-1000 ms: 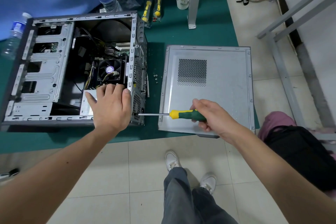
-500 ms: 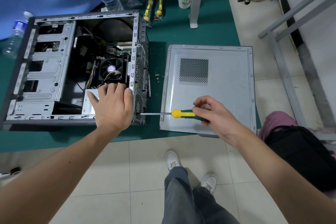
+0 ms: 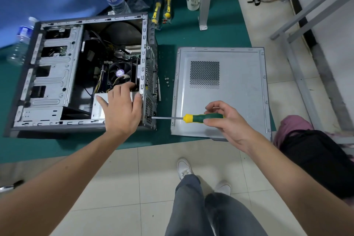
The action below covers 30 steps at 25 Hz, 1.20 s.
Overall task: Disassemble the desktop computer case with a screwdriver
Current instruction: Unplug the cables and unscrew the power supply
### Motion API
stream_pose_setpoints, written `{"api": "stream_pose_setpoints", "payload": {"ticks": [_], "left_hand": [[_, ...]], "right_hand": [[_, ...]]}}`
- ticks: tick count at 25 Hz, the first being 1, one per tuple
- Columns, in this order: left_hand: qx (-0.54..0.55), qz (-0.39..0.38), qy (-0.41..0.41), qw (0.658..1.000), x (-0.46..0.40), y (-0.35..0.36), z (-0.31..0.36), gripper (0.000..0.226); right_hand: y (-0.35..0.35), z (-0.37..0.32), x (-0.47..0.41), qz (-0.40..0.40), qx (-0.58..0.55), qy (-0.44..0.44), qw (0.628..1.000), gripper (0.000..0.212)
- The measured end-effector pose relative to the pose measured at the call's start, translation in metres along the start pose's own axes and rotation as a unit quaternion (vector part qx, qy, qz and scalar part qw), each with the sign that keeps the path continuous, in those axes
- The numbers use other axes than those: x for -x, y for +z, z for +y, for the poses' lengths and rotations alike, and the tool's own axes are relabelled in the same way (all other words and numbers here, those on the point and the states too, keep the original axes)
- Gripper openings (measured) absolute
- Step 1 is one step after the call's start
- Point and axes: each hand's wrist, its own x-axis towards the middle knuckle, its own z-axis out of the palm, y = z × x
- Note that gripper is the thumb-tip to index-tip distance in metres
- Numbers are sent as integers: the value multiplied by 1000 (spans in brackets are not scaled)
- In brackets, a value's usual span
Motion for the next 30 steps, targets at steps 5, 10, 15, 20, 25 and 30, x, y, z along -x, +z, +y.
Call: {"api": "stream_pose_setpoints", "payload": {"ticks": [5, 10, 15, 20, 25, 30], "left_hand": [[-1, -109, 211, 971, 9, -38, -10, 31], [-194, -226, 196, 934, -9, -49, 26, 13], [-199, -272, 198, 921, -14, -48, 32, 12], [41, -208, 114, 970, -13, -50, 35, 7], [217, -257, 14, 941, -8, -41, 50, 10], [366, -341, -114, 858, -10, -43, 47, 24]], "right_hand": [[12, -1, 6, 34, 2, 19, 999, 7], [12, -4, 7, 47, -17, 25, 998, 9], [4, -9, 6, 57, -37, 24, 997, 5], [0, -11, 20, 21, -183, 109, 977, 28], [54, -32, 16, -71, -102, 99, 987, 20], [96, -46, 1, 36, 11, -56, 998, 11]]}}
